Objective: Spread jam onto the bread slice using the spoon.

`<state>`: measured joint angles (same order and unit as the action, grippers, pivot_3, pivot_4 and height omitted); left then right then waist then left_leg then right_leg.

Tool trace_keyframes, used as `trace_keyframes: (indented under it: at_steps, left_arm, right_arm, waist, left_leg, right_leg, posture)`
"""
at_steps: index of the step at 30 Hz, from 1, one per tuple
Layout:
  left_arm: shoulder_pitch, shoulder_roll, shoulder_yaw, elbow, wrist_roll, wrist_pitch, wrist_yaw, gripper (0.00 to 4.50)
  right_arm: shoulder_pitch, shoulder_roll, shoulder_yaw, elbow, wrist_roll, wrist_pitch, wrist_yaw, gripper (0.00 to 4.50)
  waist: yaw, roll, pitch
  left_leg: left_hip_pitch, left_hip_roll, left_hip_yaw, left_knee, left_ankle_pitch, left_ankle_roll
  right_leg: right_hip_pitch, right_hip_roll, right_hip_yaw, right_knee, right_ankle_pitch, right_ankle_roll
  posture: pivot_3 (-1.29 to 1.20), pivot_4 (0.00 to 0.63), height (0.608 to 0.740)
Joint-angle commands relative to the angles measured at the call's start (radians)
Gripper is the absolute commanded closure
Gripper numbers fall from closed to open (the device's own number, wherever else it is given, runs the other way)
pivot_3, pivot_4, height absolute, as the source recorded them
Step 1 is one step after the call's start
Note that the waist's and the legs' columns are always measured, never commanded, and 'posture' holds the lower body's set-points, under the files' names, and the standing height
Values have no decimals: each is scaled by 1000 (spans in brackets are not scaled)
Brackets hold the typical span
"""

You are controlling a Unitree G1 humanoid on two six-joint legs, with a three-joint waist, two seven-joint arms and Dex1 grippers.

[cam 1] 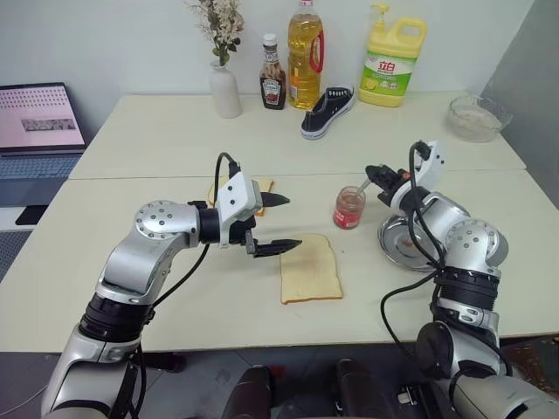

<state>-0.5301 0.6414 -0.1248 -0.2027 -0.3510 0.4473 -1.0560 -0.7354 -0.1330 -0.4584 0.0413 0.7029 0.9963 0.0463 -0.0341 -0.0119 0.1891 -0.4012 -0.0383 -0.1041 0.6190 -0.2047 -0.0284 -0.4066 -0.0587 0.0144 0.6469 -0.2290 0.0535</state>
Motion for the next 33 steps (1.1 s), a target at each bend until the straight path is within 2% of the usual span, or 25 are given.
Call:
trace_keyframes:
  at_steps: [1,12,22,33]
  left_arm:
    - [-18,2,12,-14,-4,-20,0,0]
    - [-20,8,13,-7,-2,-19,-8,0]
    - [-32,13,12,5,0,-23,-20,0]
    - [-42,19,14,14,3,-25,-37,0]
  right_arm:
    - [-37,9,-43,-46,74,18,-38,4481]
    - [-43,3,-129,-34,201,44,-131,4481]
    - [-23,-32,-135,-28,225,19,-144,4481]
    - [-29,-40,-199,-8,309,-6,-191,4481]
  waist:
    - [0,0,0]
    - [0,0,0]
    - [0,0,0]
    - [0,0,0]
  left_leg:
    - [0,0,0,0,0,0]
    - [0,0,0,0,0,0]
    - [0,0,0,-1,0,0]
    - [0,0,0,-1,0,0]
  right_leg:
    - [0,0,0,0,0,0]
    - [0,0,0,0,0,0]
    - [0,0,0,0,0,1]
    - [0,0,0,-1,-1,1]
  posture:
    - [0,150,740]
    - [0,150,740]
    - [0,150,740]
    - [0,150,740]
